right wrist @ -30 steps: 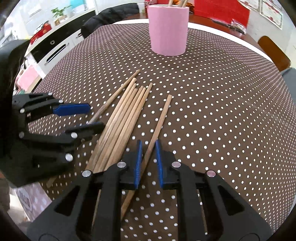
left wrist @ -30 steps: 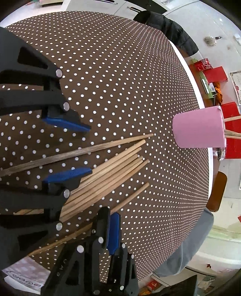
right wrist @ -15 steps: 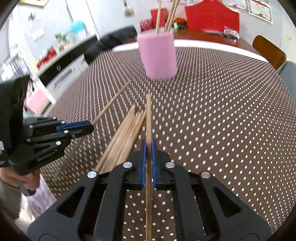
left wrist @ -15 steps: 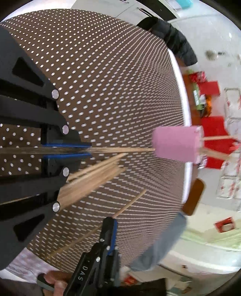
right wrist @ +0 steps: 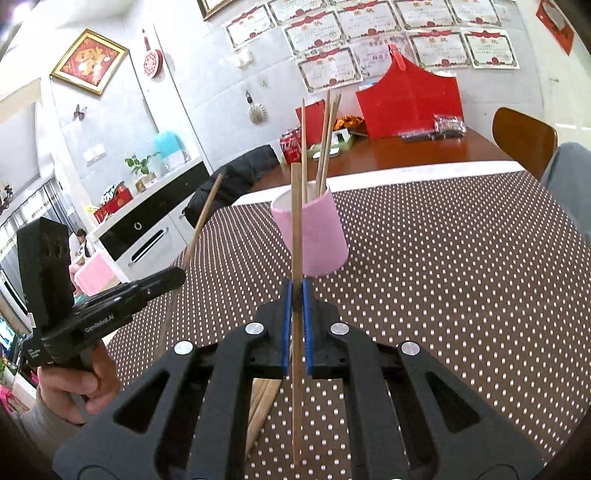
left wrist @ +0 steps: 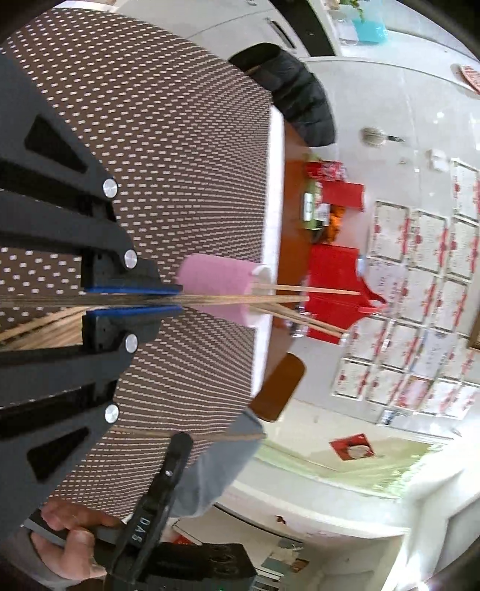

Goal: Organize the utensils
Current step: 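Carry the chopstick upright over the pink cup and lower it in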

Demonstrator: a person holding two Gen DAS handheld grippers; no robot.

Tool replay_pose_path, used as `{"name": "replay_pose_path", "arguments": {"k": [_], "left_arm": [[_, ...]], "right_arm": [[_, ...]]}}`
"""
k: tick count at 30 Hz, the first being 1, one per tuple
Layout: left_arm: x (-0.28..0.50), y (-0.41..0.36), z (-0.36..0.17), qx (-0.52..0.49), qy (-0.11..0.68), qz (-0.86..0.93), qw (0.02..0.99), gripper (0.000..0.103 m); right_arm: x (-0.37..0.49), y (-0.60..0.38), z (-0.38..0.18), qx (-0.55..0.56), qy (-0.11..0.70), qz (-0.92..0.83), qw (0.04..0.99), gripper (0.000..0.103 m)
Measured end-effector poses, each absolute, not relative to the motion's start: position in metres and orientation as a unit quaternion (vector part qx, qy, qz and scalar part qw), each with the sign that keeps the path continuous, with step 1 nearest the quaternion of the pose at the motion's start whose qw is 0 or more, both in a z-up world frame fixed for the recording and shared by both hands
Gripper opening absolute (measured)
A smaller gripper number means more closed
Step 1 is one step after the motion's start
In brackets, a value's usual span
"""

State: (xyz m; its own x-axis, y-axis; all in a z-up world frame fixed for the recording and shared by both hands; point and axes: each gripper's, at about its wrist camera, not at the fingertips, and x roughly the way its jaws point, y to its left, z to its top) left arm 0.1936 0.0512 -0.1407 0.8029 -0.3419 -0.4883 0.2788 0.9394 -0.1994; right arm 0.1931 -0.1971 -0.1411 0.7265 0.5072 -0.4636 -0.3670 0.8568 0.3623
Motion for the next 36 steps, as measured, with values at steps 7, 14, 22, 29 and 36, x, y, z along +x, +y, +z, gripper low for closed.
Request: {"name": "replay_pose_path", "arguments": {"k": [7, 14, 22, 29, 36], "left_arm": [[0.188, 0.044, -0.119, -0.049, 0.204, -0.174, 0.962, 0.006], [0.195, 0.046, -0.111, -0.060, 0.177, -0.175, 0.967, 0.006], [0.206, 0.044, -0.082, -0.063, 0.110, -0.193, 0.973, 0.006], [0.252, 0.041, -0.039, -0.095, 0.040, -0.224, 0.969, 0.006], [0.306, 0.028, -0.021, -0.099, 0.001, -0.224, 0.970, 0.006]], "right_arm": [[0.199, -0.189, -0.130, 0.118, 0.263, 0.248, 0.925, 0.006], [0.194, -0.189, -0.119, 0.114, 0.239, 0.256, 0.930, 0.006], [0.206, -0.184, -0.088, 0.103, 0.206, 0.262, 0.937, 0.006], [0.246, -0.175, -0.035, 0.096, 0.154, 0.278, 0.943, 0.006], [0.300, -0.158, 0.000, 0.082, 0.118, 0.271, 0.952, 0.006]]}}
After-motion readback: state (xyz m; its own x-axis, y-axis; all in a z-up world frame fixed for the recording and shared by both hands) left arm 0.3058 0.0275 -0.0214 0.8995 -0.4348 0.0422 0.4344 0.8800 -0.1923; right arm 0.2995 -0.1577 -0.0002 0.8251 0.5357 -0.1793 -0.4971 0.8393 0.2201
